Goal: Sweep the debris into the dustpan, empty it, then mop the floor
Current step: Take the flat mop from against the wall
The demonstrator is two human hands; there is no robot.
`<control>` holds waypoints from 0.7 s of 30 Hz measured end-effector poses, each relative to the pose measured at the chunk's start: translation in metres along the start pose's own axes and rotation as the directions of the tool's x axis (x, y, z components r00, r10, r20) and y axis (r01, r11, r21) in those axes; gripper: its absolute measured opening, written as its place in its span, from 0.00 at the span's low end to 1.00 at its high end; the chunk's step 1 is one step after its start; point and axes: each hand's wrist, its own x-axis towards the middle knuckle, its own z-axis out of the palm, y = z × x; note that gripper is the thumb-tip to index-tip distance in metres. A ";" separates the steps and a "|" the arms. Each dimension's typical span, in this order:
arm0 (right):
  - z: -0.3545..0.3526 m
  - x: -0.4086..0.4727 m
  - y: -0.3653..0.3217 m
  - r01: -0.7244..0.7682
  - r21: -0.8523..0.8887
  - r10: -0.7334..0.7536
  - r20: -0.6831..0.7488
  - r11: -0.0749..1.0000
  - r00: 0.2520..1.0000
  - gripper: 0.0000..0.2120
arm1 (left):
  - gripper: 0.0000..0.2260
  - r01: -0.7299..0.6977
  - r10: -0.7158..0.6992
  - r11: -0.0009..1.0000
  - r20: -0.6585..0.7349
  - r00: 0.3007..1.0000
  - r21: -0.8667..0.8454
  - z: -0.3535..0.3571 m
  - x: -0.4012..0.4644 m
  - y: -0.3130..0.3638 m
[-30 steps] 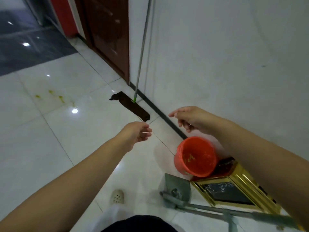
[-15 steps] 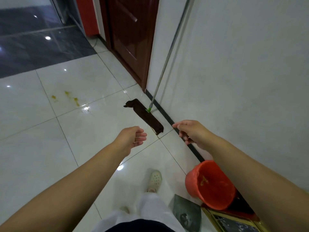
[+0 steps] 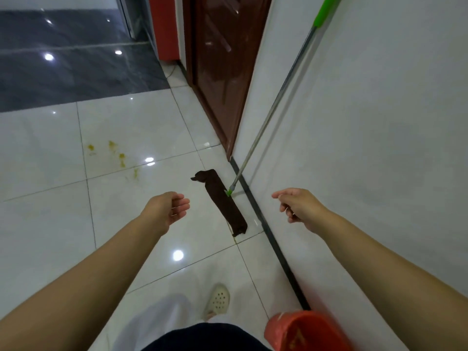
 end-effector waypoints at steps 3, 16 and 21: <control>-0.012 0.036 -0.017 -0.017 0.002 0.017 0.008 1.000 1.000 0.13 | 0.10 0.039 -0.039 0.999 -0.022 0.999 0.000 0.017 0.016 0.004; -0.027 0.165 -0.143 0.118 -0.122 -0.108 0.084 0.986 0.991 0.11 | 0.05 0.095 -0.097 0.994 -0.046 0.994 -0.047 0.092 0.113 0.092; -0.047 0.222 -0.201 0.185 -0.244 -0.185 0.022 0.952 0.983 0.12 | 0.08 0.108 -0.106 0.994 0.065 0.992 -0.016 0.144 0.143 0.154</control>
